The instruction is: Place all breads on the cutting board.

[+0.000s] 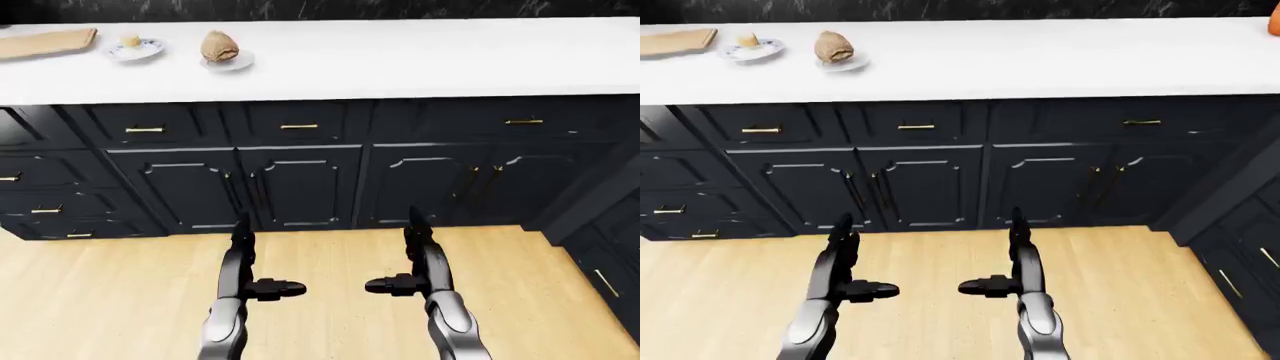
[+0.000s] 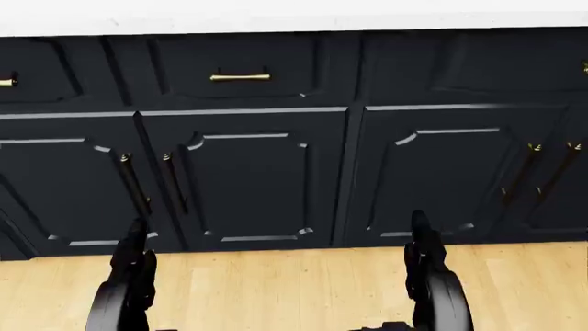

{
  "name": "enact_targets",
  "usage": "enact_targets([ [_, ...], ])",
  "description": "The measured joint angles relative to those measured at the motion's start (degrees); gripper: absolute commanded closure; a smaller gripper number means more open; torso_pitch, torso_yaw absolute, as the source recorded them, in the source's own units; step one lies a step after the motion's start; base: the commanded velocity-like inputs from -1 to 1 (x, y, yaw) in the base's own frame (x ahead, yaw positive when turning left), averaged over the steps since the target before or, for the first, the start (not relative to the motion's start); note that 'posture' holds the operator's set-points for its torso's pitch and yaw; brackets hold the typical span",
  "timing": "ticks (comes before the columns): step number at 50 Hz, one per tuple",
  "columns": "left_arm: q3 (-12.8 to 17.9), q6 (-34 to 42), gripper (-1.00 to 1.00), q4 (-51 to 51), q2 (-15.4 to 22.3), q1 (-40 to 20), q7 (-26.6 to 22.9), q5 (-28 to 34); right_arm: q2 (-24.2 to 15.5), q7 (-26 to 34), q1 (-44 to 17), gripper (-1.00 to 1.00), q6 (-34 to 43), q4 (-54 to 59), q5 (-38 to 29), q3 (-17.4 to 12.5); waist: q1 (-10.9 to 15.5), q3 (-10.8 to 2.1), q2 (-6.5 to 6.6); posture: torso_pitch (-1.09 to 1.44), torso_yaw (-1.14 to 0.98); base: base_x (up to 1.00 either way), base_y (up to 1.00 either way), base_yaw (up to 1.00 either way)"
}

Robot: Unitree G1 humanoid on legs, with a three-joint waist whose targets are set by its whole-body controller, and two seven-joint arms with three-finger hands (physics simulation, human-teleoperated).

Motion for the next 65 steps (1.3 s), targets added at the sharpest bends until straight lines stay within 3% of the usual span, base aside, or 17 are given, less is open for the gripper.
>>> enact_targets([
  [3,0.1,-0.3,-1.00,-6.6,0.1,0.4,-0.2,-0.5,-0.1,-0.7,-0.5,-1.00,-0.8,-5.3,-0.7,0.1,0.4,-3.40,-0.17,0.00,0.00,0.00,0.00,0.00],
  [5,-0.2,-1.4,-1.00,-7.3,0.0,0.6,-0.4,-0.2,0.0,-1.0,-1.1,-1.00,-2.0,-5.4,-1.0,0.2,0.5,-2.46,-0.48,0.00,0.00,0.00,0.00,0.00],
  [12,-1.7,2.2,-1.00,-7.3,-0.4,0.4,-0.4,1.1,-0.5,-1.3,-2.0,-1.00,-0.5,-2.3,-1.4,-0.5,0.5,-3.06,-0.27,0.00,0.00,0.00,0.00,0.00],
  [24,4.2,26.3,-1.00,-36.2,2.6,-6.6,-1.7,0.0,-2.3,1.6,-3.4,-1.00,14.3,-28.2,2.2,-4.8,0.2,-4.52,-0.20,0.00,0.00,0.00,0.11,0.00],
  [26,3.4,30.0,-1.00,-38.4,2.4,-7.6,-2.1,-0.7,-2.3,1.7,-2.9,-1.00,15.2,-29.5,3.1,-5.8,0.2,-3.63,-1.63,0.00,0.00,0.00,0.00,0.96],
  [28,1.9,31.6,-1.00,-40.2,2.4,-7.3,-2.7,-1.1,-2.1,1.5,-2.9,-1.00,16.1,-29.8,3.7,-6.2,0.2,-3.65,-0.66,0.00,0.00,0.00,0.00,0.99],
  [31,2.5,32.5,-1.00,-40.7,2.5,-7.0,-3.2,-0.8,-1.8,1.6,-3.7,-1.00,17.2,-31.4,4.4,-4.3,0.3,-2.68,2.97,0.00,0.00,0.00,0.00,0.99],
  [33,3.9,33.4,-1.00,-39.7,2.9,-6.7,-2.9,-0.3,-0.9,2.0,-3.8,-1.00,17.5,-31.4,5.0,-2.7,2.1,-1.87,2.42,0.00,0.00,0.00,0.00,0.99],
  [35,5.3,33.9,-1.00,-38.7,3.0,-5.3,-2.3,0.5,-0.9,2.3,-4.5,-1.00,18.2,-29.6,5.1,-0.9,3.2,-2.34,1.97,0.00,0.00,0.00,0.31,0.00],
  [39,5.2,35.8,-1.00,-39.3,3.3,-7.6,-2.1,1.0,-1.2,1.5,-4.7,-1.00,19.6,-30.3,4.5,-1.9,2.0,-1.72,-1.27,0.00,0.00,0.18,0.20,0.00],
  [42,3.9,37.0,-1.00,-42.0,3.5,-10.6,-2.7,0.4,-1.9,0.2,-5.3,-1.00,20.4,-34.1,3.7,-3.6,-0.3,-0.73,-4.74,0.00,0.00,0.44,0.37,0.00],
  [43,3.4,37.4,-1.00,-42.6,3.2,-11.0,-2.9,0.2,-2.2,-0.1,-5.6,-1.00,20.8,-35.0,3.6,-4.0,-0.7,-0.13,-4.22,0.00,0.00,0.44,0.38,0.00],
  [47,3.0,38.8,-1.00,-42.5,3.3,-11.3,-3.3,-0.5,-1.7,-0.4,-6.4,-1.00,22.6,-37.0,5.1,-4.5,-1.0,-2.21,-3.19,0.00,0.00,0.44,0.37,0.00],
  [55,2.8,37.9,-1.00,-41.3,3.1,-11.1,-3.0,-0.1,-2.2,-0.9,-6.9,-1.00,22.9,-36.3,6.7,-4.6,-2.1,-1.91,1.90,0.00,0.00,0.44,0.42,0.00],
  [58,3.8,38.4,-1.00,-41.5,3.5,-11.8,-3.0,-0.5,-2.2,-1.1,-7.2,-1.00,22.7,-36.4,6.9,-4.5,-1.7,-2.79,5.11,0.00,0.00,0.44,0.43,0.00],
  [62,5.4,39.0,-1.00,-40.9,3.9,-11.1,-2.1,-0.2,-1.7,-0.5,-6.0,-1.00,22.7,-35.9,7.5,-3.2,-0.3,-1.74,4.34,0.00,0.00,0.49,0.44,0.00],
  [65,5.2,38.1,-1.00,-40.4,4.0,-11.6,-2.0,-0.5,-1.8,-0.6,-6.0,-1.00,22.3,-36.1,7.4,-3.8,0.1,-1.74,2.28,0.00,0.00,0.57,0.45,0.00],
])
